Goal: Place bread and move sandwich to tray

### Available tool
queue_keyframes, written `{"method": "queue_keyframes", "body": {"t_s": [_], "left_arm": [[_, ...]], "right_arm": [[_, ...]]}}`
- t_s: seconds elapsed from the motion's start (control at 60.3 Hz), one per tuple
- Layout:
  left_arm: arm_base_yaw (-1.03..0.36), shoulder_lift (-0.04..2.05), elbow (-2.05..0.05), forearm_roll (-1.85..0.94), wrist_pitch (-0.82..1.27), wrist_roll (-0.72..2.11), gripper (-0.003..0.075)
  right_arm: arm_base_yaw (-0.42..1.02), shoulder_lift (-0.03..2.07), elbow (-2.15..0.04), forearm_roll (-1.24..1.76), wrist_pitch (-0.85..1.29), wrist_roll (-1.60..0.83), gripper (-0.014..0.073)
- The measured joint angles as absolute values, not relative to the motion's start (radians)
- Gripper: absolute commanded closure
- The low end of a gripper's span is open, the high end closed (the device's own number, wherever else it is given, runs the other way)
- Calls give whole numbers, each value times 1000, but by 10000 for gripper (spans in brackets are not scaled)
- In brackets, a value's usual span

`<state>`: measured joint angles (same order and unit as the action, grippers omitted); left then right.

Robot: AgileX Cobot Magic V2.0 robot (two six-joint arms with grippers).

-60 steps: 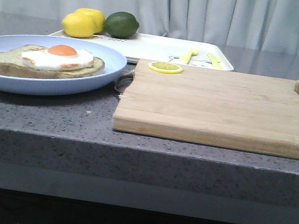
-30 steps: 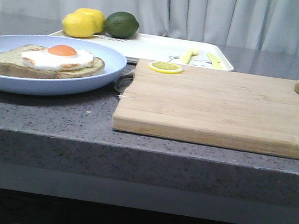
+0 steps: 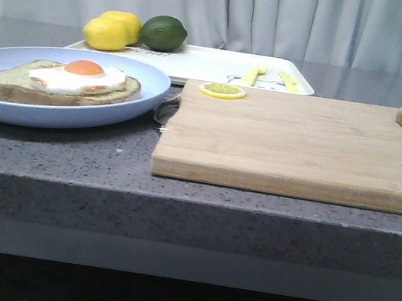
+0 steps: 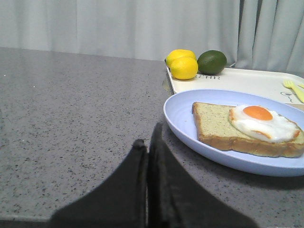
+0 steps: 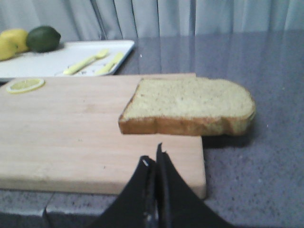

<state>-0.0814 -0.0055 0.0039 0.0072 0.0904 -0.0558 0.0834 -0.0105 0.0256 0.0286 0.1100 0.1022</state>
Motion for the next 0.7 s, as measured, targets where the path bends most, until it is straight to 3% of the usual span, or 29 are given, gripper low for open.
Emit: {"method": "queue_keyframes", "body": {"t_s": [0.448,0.696], "left_arm": [[-81,-6,4,0,82,-56,739],[-81,-6,4,-5,-79,-56,739]], "right_arm": [[83,-10,26,29,-9,104,673],[83,-10,13,29,-182,104,673]]}}
